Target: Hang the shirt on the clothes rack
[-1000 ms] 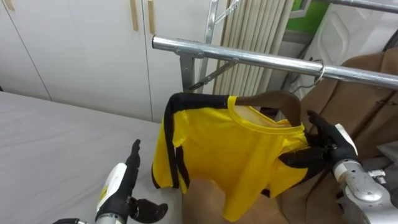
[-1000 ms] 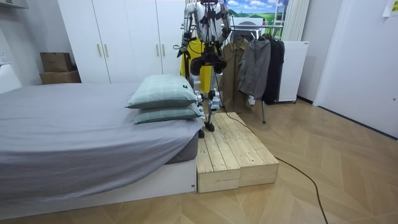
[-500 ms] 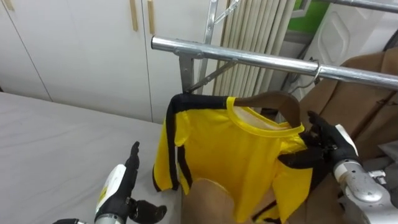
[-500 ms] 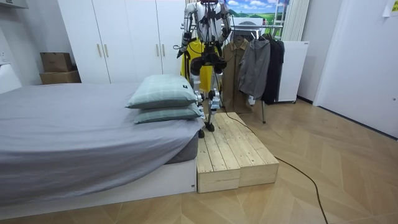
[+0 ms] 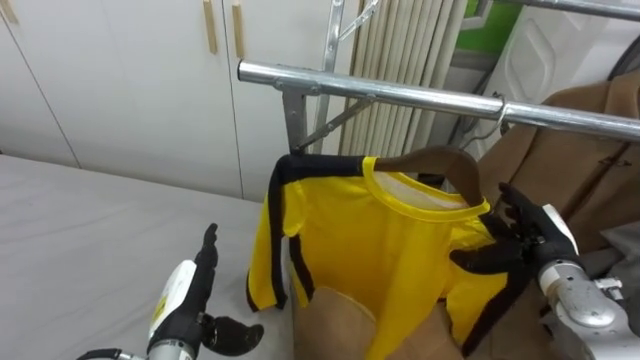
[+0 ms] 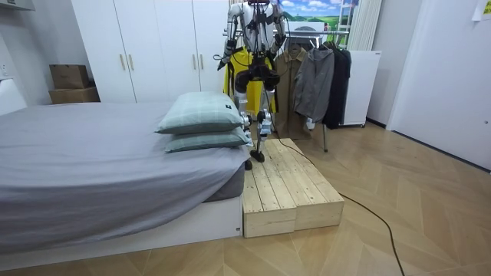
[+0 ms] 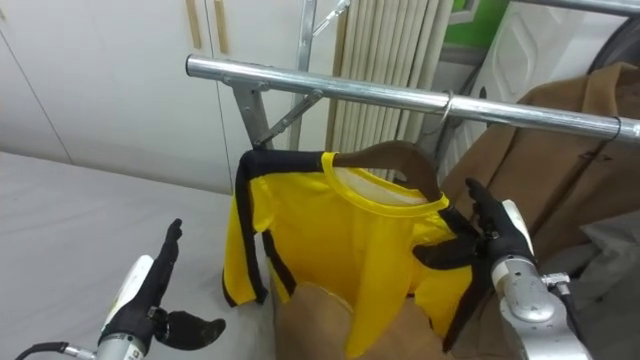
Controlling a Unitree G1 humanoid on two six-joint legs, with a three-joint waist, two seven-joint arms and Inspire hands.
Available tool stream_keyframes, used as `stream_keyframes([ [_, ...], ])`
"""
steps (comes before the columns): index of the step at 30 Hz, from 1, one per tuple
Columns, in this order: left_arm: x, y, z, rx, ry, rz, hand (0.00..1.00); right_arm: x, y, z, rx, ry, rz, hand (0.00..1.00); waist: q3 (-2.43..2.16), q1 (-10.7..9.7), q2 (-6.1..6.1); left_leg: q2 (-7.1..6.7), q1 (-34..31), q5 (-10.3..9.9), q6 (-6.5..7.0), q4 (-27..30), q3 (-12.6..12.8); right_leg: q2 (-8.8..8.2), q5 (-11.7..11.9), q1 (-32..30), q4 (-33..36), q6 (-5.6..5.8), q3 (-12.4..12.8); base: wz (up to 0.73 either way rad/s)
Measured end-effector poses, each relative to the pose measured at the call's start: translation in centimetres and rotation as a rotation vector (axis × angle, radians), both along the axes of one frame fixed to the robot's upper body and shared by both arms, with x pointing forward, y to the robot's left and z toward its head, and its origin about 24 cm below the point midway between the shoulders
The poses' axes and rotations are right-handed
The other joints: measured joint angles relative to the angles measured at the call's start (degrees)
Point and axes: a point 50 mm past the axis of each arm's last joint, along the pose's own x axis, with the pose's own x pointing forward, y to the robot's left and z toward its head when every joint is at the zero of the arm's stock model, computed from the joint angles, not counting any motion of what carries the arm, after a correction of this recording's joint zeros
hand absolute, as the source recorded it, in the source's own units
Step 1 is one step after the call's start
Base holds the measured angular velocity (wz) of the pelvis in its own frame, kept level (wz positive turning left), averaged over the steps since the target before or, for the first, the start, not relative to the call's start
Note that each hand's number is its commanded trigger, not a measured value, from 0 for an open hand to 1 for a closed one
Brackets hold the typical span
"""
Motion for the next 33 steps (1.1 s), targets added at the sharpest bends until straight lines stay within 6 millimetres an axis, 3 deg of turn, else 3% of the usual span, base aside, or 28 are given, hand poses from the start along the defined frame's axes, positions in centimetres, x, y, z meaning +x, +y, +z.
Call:
stream_keyframes([
  [12, 0.0, 0.1, 0.1, 0.003, -0.008, 0.01, 0.0, 0.1, 0.0, 0.2, -0.007, -0.016, -0.018, 0.0, -0.02, -0.1, -0.11, -0.62, 0.0, 0.0, 0.02, 0.0, -0.3, 0.11, 0.1, -0.5, 0.6, -0.24, 1.1, -0.04],
  [15, 0.0, 0.1, 0.1, 0.005, -0.014, 0.018, 0.0, 0.1, -0.1, 0.3, -0.014, -0.019, -0.023, 0.0, -0.09, -0.4, -0.21, -0.75, 0.0, 0.0, 0.02, 0.0, -0.3, 0.12, 0.5, -0.5, 0.6, -1.01, 1.5, -0.06],
  [17, 0.0, 0.3, 0.1, 0.006, -0.018, 0.028, 0.0, 0.1, 0.0, 0.5, -0.02, -0.03, -0.025, 0.0, -0.2, -0.5, -0.37, -1.04, 0.0, 0.0, 0.03, 0.1, -0.3, 0.09, 0.8, -0.5, 0.6, -3.38, 2.2, -0.11],
  [23, 0.1, 0.5, 0.3, 0.003, -0.036, 0.033, 0.0, 0.7, 0.5, 2.2, -0.05, -0.124, -0.007, 0.0, -0.26, -1.3, -0.27, -1.02, 0.2, 0.0, 0.03, 0.2, -1.7, 0.11, 1.1, -0.3, 0.6, -3.91, 2.7, -0.05],
  [33, 0.0, 0.6, 0.6, 0.011, -0.08, 0.058, 0.0, 0.6, -0.1, 2.6, -0.077, -0.166, -0.049, 0.0, -0.31, -1.7, 0.01, -1.03, 0.4, 0.0, 0.03, 0.2, -1.7, 0.17, 1.3, -0.2, 0.7, -4.18, 2.8, 0.0],
])
